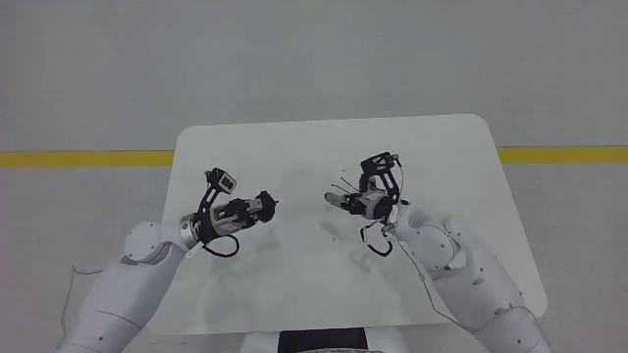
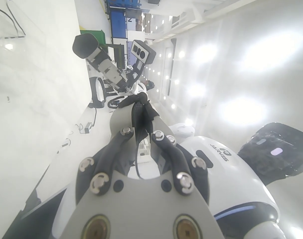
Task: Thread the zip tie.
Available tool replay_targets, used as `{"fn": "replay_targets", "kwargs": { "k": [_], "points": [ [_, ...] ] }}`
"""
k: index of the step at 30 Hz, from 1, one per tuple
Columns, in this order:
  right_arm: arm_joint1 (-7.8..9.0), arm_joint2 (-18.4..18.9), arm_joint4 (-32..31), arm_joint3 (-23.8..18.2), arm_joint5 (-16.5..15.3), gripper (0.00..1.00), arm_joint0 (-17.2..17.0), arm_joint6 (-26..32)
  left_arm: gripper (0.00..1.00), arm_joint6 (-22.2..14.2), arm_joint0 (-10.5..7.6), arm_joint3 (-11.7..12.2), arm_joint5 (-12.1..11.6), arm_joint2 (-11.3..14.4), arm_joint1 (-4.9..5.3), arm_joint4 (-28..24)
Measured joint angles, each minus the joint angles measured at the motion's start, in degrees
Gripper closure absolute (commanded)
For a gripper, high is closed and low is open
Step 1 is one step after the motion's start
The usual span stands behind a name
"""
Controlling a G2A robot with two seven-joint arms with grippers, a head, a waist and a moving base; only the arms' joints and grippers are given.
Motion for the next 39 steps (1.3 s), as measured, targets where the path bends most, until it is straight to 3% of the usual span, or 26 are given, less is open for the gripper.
{"fn": "replay_targets", "kwargs": {
  "k": [6, 16, 21, 25, 34, 39],
  "points": [
    [0.10, -3.95, -14.59, -0.78, 0.10, 0.00, 3.42, 8.70, 1.00, 0.29, -0.19, 0.24, 0.00, 1.01, -0.11, 1.02],
    [0.06, -4.22, -14.99, -0.61, -0.15, 0.00, 3.57, 7.92, 1.00, 0.21, -0.21, 0.19, 0.00, 1.06, -0.10, 1.19],
    [-0.71, -7.91, -17.57, -0.31, -0.94, 0.00, 7.65, 12.40, 1.00, 0.22, -0.21, 0.19, 0.00, 1.06, -0.10, 1.19],
    [-1.68, -11.44, -17.44, 2.37, -0.61, 0.00, 11.81, 17.13, 1.00, 0.22, -0.21, 0.19, 0.00, 1.06, -0.10, 1.19],
    [-1.67, -11.45, -17.64, 2.45, -0.64, 0.00, 11.75, 17.10, 1.00, 0.22, -0.21, 0.19, 0.00, 1.06, -0.10, 1.20],
    [-2.11, -14.64, -20.56, 4.64, -4.05, 0.00, 13.46, 20.56, 1.00, 0.22, -0.21, 0.19, 0.00, 1.06, -0.10, 1.20]
  ]
}}
